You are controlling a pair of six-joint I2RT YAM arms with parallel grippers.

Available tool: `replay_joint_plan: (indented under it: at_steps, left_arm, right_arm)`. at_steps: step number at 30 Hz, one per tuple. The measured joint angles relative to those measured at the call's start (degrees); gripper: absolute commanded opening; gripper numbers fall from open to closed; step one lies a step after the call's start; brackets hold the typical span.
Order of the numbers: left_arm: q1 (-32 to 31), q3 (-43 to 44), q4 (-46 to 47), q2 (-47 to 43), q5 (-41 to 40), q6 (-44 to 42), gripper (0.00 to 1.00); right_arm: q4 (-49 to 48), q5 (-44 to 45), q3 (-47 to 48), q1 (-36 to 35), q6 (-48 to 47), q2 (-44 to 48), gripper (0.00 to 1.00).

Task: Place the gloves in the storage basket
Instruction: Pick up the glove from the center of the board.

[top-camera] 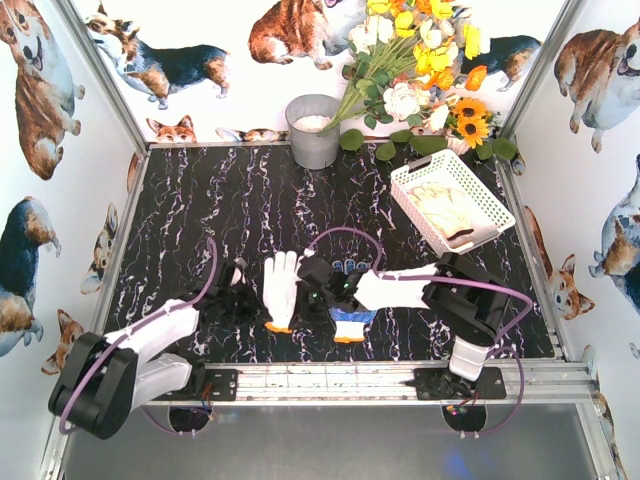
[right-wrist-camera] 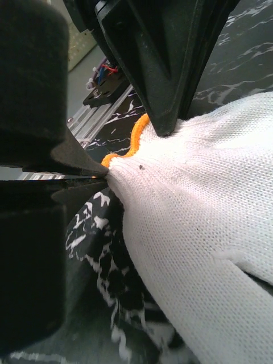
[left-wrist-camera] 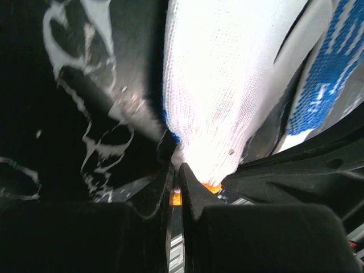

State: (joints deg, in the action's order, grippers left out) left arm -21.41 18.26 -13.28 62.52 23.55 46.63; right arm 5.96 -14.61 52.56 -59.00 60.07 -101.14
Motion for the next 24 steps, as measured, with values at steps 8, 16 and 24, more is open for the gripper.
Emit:
replay_joint_plan:
  at_steps: [8, 16, 24]
  left_arm:
    - [-0.7, 9.7, 9.9, 12.9, -0.5, 4.0, 0.00]
    - [-3.6, 24.1, 15.3, 26.2, -2.0, 4.3, 0.00]
    - [-5.1, 34.2, 16.3, 34.4, -5.6, 4.7, 0.00]
  right_arm:
    - [2.0, -0.4, -0.6, 8.9, -4.6, 4.0, 0.00]
    - [6.8, -2.2, 1.8, 21.0, -12.8, 6.3, 0.00]
    - [11.1, -6.1, 8.2, 29.3, -19.6, 4.3, 0.00]
